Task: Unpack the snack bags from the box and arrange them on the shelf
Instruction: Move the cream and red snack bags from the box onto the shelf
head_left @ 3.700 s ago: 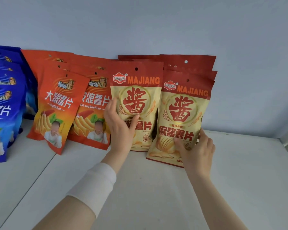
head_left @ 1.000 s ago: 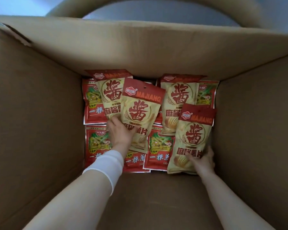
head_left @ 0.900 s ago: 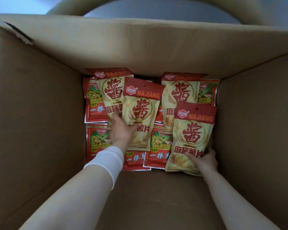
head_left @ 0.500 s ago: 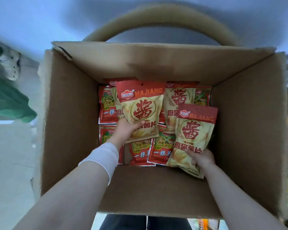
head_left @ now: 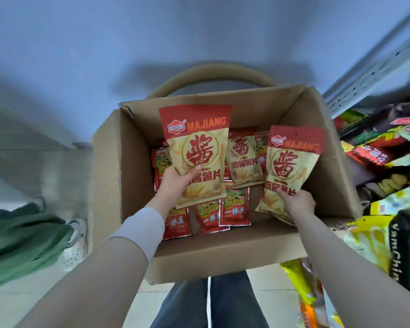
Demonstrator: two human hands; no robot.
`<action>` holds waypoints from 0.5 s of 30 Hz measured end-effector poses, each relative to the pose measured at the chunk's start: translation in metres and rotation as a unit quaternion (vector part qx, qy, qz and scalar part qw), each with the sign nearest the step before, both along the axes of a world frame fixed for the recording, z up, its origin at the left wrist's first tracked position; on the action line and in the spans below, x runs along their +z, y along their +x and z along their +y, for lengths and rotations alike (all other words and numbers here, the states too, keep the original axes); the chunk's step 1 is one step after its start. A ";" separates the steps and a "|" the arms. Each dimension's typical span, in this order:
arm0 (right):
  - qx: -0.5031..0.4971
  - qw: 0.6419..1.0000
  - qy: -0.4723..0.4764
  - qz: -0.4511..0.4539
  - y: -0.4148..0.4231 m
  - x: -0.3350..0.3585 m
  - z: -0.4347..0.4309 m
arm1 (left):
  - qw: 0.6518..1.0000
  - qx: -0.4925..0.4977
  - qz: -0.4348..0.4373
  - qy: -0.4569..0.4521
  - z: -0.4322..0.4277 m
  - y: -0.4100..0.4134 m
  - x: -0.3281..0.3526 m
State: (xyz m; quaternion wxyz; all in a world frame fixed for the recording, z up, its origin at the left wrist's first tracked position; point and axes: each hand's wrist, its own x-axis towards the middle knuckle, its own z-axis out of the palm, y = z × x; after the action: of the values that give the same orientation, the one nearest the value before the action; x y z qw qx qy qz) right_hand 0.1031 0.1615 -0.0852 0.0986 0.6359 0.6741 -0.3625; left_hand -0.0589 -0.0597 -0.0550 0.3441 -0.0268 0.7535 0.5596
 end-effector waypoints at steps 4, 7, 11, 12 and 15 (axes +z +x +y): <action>-0.015 0.992 -0.017 0.124 0.015 0.045 -0.013 | 1.000 -0.017 -0.001 0.020 0.004 0.007 0.036; -0.044 0.975 -0.009 0.219 0.036 0.082 -0.017 | 0.997 -0.052 0.019 0.057 0.022 0.016 0.073; -0.080 0.951 0.039 0.296 0.092 0.135 -0.019 | 0.986 -0.102 0.067 0.113 0.055 0.043 0.131; -0.091 0.947 0.048 0.303 0.111 0.150 -0.020 | 0.982 -0.114 0.080 0.125 0.064 0.054 0.146; -0.133 0.933 0.081 0.324 0.176 0.190 -0.023 | 0.961 -0.173 0.132 0.169 0.096 0.099 0.191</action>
State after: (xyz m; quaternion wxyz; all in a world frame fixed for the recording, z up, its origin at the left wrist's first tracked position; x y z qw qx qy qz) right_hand 0.2786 0.1384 0.1046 -0.2260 0.5732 0.6061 -0.5030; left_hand 0.0404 0.0366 0.1363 0.3327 0.2369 0.6800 0.6090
